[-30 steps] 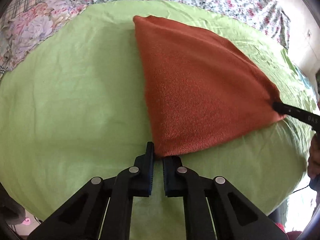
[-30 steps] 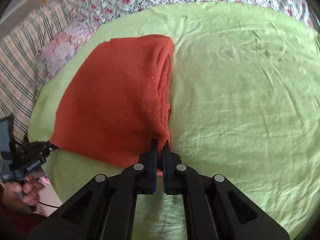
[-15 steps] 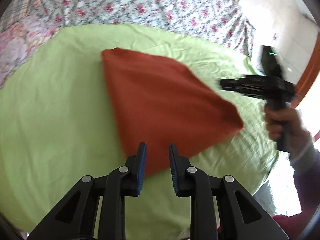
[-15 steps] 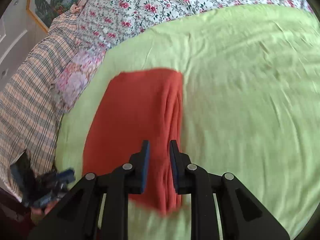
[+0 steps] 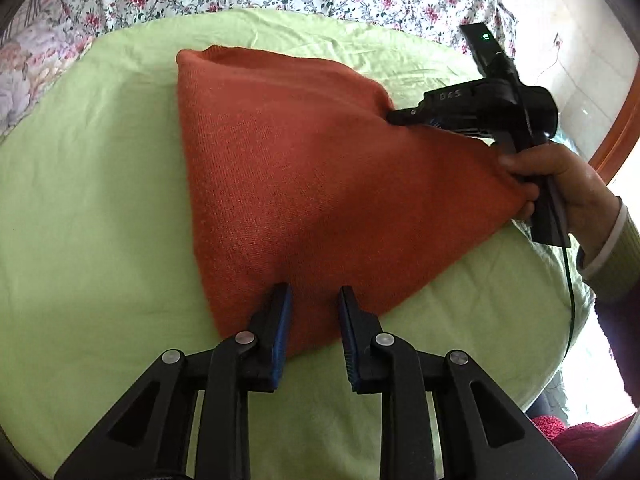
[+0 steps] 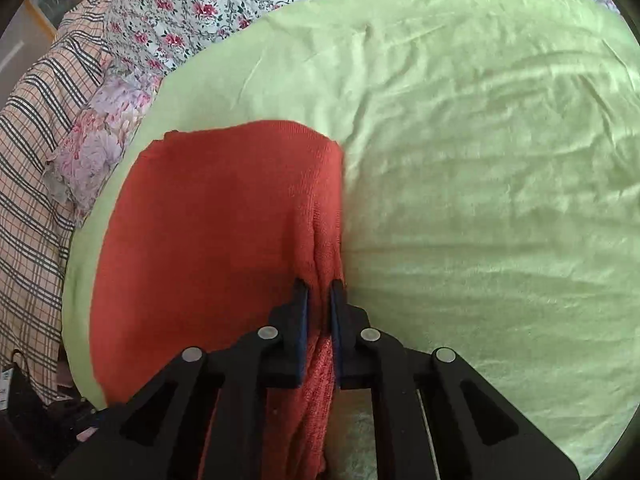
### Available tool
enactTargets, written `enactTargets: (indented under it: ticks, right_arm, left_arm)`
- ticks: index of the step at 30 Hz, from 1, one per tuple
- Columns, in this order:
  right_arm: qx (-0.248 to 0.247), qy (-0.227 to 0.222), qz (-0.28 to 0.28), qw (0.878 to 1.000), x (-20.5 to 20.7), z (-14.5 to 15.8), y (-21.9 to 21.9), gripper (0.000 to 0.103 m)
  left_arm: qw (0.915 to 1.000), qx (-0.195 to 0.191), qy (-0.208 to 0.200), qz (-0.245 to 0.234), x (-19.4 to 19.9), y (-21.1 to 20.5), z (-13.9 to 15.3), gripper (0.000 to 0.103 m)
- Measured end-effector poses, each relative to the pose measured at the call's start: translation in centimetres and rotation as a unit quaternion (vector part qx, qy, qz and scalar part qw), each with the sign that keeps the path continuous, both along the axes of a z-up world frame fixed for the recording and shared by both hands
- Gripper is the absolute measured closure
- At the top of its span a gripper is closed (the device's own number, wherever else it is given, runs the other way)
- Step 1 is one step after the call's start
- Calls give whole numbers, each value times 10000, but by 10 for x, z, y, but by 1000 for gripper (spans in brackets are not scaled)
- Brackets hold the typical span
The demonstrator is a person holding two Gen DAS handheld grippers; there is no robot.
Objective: Fold small clothes
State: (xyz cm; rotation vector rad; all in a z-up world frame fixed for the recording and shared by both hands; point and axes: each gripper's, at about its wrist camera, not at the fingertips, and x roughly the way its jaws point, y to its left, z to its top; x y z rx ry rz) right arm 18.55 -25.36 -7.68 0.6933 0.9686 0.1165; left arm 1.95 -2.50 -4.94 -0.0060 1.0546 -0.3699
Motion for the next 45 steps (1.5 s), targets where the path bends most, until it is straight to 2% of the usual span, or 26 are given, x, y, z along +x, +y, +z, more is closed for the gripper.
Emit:
enactTargets:
  ticks: [3,6,8,10,12,14,15,17,18,25,28,33,36,42,45]
  right_arm:
    - [-57,2,-176,9998,-11,14,-5,77]
    - [-386,-333,-340,9981,-39,52,-1,76]
    - [-217,-711,-71,9972,-60,76,12,76]
    - [-311,-778,373,9958,-80,87,37,76]
    - [-468,-537,634,9954,-93,78,53,77]
    - [-839,-100,739,9937,-104,54,65,91]
    - [-995,17,724,9924,-110,40,66,103]
    - [-627,-187,513,9965,-117,30,51,103]
    - [-418,-153,418,9981,-118,28,44,103]
    - [-410,-220,213,9987,-137,34,34,103]
    - [-219,-239,105,9994,-145,27,28,103]
    - [-43,-286,-36,9996,-141,42,29,99]
    - [-72,-495,-88,9987,-135,59,24,99]
    - [-12,-691,-198,9974,-88,67,10,98]
    - [65,-673,-34,9977,-56,61,16,98]
  left_arm:
    - [9999,-144,55,8,-1,4,1,80]
    - [9996,-253,112,23,-1,11,1,80]
    - [9993,-332,157,54,1,12,1,80]
    - [9993,-343,165,61,1,13,2,79]
    - [9992,-367,168,74,0,13,1,79]
    - [9989,-411,193,90,-2,15,0,80]
    - [9989,-418,199,102,-2,16,0,80]
    - [9988,-425,218,123,-3,19,0,79]
    - [9988,-427,223,132,-3,20,0,79]
    - [9989,-377,241,127,-9,23,0,77]
    - [9991,-308,266,102,-11,21,0,77]
    - [9988,-384,202,210,-16,28,14,76]
    - [9987,-384,15,337,-4,32,26,71]
    - [9970,-347,-253,648,41,38,39,70]
    - [9971,-425,-294,561,60,36,38,71]
